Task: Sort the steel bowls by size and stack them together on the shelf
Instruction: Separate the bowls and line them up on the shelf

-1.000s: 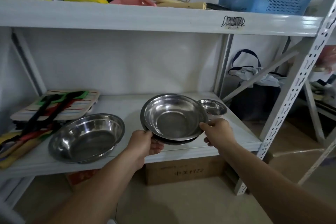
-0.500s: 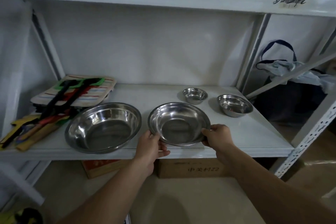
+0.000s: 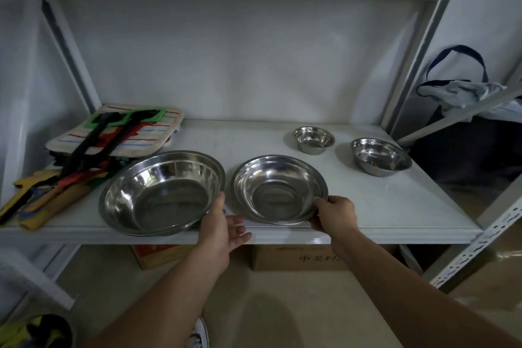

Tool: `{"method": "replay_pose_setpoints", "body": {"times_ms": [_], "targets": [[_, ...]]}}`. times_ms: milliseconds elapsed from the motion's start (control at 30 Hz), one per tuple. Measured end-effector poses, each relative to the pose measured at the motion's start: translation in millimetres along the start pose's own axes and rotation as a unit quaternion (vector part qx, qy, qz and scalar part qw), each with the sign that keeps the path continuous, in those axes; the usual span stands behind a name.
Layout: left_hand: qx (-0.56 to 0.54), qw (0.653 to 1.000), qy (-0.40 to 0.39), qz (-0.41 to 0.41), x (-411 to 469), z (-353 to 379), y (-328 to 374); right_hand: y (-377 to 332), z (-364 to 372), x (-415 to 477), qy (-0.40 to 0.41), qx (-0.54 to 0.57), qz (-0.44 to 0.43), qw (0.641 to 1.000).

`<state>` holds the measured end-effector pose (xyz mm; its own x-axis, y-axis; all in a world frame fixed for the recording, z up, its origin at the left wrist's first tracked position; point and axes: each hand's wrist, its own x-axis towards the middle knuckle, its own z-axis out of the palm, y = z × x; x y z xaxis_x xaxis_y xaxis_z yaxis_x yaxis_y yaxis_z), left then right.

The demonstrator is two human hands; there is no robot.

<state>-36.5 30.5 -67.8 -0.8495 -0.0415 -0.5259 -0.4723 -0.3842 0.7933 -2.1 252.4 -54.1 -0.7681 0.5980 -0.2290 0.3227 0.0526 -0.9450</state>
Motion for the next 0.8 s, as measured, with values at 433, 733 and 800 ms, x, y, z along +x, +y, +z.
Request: {"method": "replay_pose_setpoints", "body": {"times_ms": [433, 733, 800], "targets": [[-0.117, 0.992, 0.040, -0.038, 13, -34, 20, 12, 14, 3, -0.021, 0.014, 0.038, 0.999], [-0.061, 0.995, 0.065, -0.044, -13, -40, 14, 18, 13, -4, -0.025, 0.022, 0.053, 0.998], [-0.007, 0.997, 0.080, 0.008, -28, -37, 7, 17, 8, -4, -0.022, 0.029, 0.062, 0.997]]}}
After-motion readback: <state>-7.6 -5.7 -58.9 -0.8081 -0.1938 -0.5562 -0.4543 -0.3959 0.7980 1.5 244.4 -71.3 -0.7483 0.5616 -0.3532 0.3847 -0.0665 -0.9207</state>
